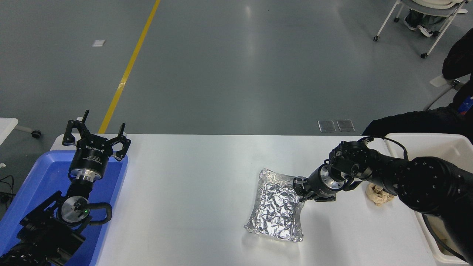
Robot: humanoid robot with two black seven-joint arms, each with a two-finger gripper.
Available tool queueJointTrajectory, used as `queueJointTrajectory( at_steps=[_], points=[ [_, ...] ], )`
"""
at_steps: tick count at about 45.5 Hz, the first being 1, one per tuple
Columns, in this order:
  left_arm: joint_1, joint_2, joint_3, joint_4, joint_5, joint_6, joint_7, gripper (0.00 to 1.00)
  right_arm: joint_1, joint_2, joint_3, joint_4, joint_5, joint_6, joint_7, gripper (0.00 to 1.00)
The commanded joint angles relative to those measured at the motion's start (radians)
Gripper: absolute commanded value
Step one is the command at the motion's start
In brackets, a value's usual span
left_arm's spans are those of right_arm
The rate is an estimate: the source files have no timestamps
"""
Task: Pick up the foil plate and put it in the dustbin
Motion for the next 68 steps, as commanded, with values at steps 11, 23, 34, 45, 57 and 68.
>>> queueJointTrajectory(
  at_steps=[11,23,34,45,57,68],
  points=[
    [0.002,-0.002,-0.002,0.0,0.0,0.0,0.001,1.0,0.521,-0.064,-0.149,0.379,0.105,0.022,0.002,0.0],
    [0.002,-0.002,-0.002,0.0,0.0,0.0,0.001,1.0,0.937,-0.215,-0.225,0.713,0.091,0.065,0.002,0.0],
    [0.002,0.0,-0.002,0.0,0.0,0.0,0.001,1.0,1.232,-0.275,-0.241,0.85,0.093,0.163,0.002,0.0],
    [0.002,-0.002,-0.002,0.0,0.0,0.0,0.001,1.0,1.318,-0.276,-0.238,0.882,0.088,0.163,0.001,0.0],
    [0.002,0.0,-0.002,0.0,0.0,0.0,0.001,1.0,1.243,-0.331,-0.32,0.872,-0.064,0.163,0.002,0.0],
    [0.002,0.0,-0.002,0.0,0.0,0.0,0.001,1.0,1.075,-0.604,-0.349,0.794,-0.352,0.163,0.005,0.0]
  ],
)
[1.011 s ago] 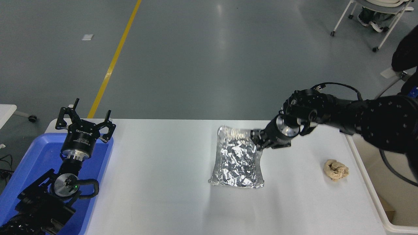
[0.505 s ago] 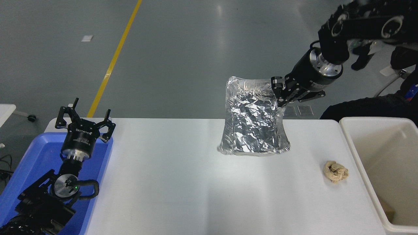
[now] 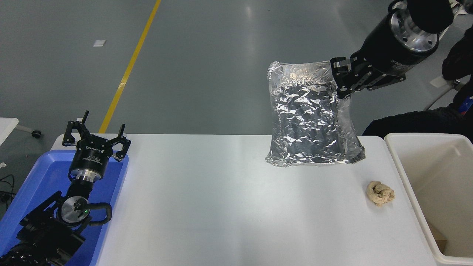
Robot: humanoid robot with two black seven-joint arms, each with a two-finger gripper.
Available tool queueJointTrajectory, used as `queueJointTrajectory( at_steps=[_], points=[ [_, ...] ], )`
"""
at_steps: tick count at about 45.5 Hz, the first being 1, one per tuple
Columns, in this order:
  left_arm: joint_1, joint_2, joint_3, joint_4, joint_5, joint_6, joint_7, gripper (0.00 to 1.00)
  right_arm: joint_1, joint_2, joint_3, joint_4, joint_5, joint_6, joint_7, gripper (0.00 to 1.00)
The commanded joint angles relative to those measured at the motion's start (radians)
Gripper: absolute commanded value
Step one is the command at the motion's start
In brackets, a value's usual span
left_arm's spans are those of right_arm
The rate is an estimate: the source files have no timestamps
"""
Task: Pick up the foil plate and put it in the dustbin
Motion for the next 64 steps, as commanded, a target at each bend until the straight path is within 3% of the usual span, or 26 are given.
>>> queueJointTrajectory(
  at_steps=[1,11,20,28,39,48,63,64],
  points=[
    [0.0,0.0,0.0,0.0,0.0,0.0,-0.001,1.0,-0.149,-0.241,-0.032,-0.076,-0.275,-0.006,0.004,0.0],
    [0.0,0.0,0.0,0.0,0.0,0.0,-0.001,1.0,-0.402,-0.479,0.069,-0.283,-0.447,-0.078,0.012,0.0],
    [0.0,-0.001,0.0,0.0,0.0,0.0,-0.001,1.0,-0.763,-0.555,0.288,-0.551,-0.472,-0.187,0.047,0.0],
    [-0.001,-0.001,0.0,0.0,0.0,0.0,-0.001,1.0,-1.073,-0.518,0.463,-0.789,-0.47,-0.294,0.09,0.0],
    [-0.001,0.0,0.0,-0.001,0.0,0.0,-0.001,1.0,-1.331,-0.427,0.518,-0.978,-0.432,-0.402,0.09,0.0],
    [-0.001,0.0,0.0,0.0,0.0,0.0,-0.001,1.0,-1.512,-0.305,0.517,-1.167,-0.309,-0.434,0.09,0.0],
    [-0.001,0.0,0.0,0.0,0.0,0.0,-0.001,1.0,-1.592,-0.197,0.506,-1.23,-0.302,-0.515,0.081,0.0],
    [-0.001,0.0,0.0,0.0,0.0,0.0,-0.001,1.0,-1.592,-0.194,0.504,-1.234,-0.302,-0.518,0.081,0.1]
  ],
)
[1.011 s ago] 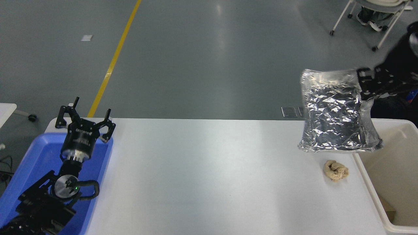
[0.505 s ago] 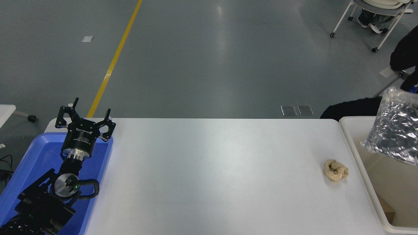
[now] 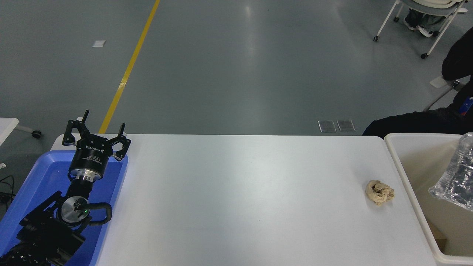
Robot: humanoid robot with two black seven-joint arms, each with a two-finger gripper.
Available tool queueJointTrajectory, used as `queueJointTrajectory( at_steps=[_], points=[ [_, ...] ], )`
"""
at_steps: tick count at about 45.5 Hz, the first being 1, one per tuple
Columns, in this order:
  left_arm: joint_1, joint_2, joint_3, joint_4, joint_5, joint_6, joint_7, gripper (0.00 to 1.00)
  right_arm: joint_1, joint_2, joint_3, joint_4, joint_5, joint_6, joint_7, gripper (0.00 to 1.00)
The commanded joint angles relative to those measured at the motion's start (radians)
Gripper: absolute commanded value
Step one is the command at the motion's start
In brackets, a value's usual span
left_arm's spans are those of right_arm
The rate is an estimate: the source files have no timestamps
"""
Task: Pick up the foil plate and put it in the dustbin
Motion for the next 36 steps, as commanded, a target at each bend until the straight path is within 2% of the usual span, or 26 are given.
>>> queueJointTrajectory(
  at_steps=[1,2,3,17,23,33,36],
  points=[
    [0.0,0.0,0.0,0.0,0.0,0.0,0.0,1.0,-0.081,0.075,-0.003,-0.071,0.02,-0.06,-0.003,0.42],
    [0.0,0.0,0.0,-0.001,0.0,0.0,0.0,1.0,-0.081,0.077,-0.006,-0.074,0.018,-0.062,-0.003,0.88],
    [0.0,0.0,0.0,0.0,0.0,0.0,0.0,1.0,-0.082,0.077,-0.014,-0.074,0.018,-0.06,-0.005,1.0],
    [-0.002,0.0,0.0,0.0,0.0,0.0,0.001,1.0,-0.061,0.106,-0.044,-0.065,0.02,-0.06,-0.002,1.0],
    [-0.003,0.0,0.003,-0.001,0.0,-0.002,0.001,1.0,0.066,0.149,-0.054,0.006,0.017,-0.045,0.002,1.0],
    [-0.003,0.0,0.005,-0.001,0.0,-0.006,0.003,1.0,0.534,0.055,-0.205,0.559,-0.003,0.095,-0.006,1.0],
    [-0.003,0.0,0.005,-0.001,0.0,-0.006,0.003,1.0,0.707,0.055,-0.207,0.76,0.011,0.187,-0.009,1.0]
  ],
)
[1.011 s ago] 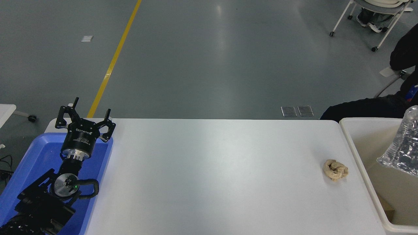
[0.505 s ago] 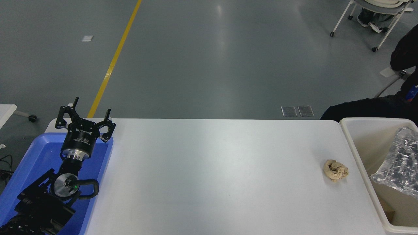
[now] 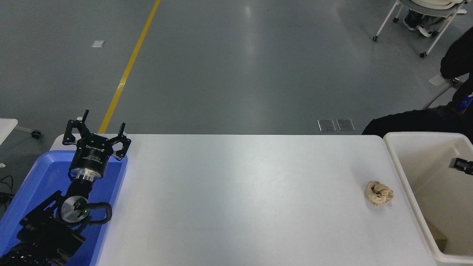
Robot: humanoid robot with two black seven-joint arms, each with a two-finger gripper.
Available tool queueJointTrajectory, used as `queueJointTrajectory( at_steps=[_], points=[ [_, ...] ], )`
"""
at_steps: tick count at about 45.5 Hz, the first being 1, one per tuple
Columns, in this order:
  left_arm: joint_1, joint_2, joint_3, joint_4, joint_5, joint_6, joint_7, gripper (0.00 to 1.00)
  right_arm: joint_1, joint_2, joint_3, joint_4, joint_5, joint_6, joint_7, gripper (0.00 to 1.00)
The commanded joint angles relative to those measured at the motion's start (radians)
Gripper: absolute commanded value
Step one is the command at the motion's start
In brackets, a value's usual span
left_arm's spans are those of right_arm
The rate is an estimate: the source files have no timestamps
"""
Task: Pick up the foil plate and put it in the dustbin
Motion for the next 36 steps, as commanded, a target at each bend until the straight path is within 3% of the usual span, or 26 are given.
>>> queueJointTrajectory(
  at_steps=[1,6,11,21,31,36],
  points=[
    [-0.001,0.0,0.001,0.001,0.0,-0.002,0.0,1.0,0.481,-0.036,-0.084,0.553,0.008,0.198,-0.006,1.0],
    [0.001,0.0,0.0,0.001,0.0,0.0,0.0,1.0,0.636,-0.002,-0.085,0.699,0.054,0.336,-0.006,1.0],
    [0.003,0.002,0.0,0.001,0.0,0.002,-0.001,1.0,0.745,0.068,-0.087,0.768,0.207,0.44,-0.007,1.0],
    [0.004,0.0,-0.002,0.001,0.0,0.005,-0.003,1.0,0.908,0.239,-0.085,0.869,0.42,0.443,-0.007,1.0],
    [0.004,0.0,-0.002,0.001,0.0,0.005,-0.003,1.0,0.992,0.39,-0.078,0.894,0.512,0.443,-0.007,1.0],
    [0.004,0.0,-0.002,0.001,0.0,0.005,-0.003,1.0,1.024,0.407,-0.078,0.895,0.528,0.443,-0.007,1.0]
  ],
)
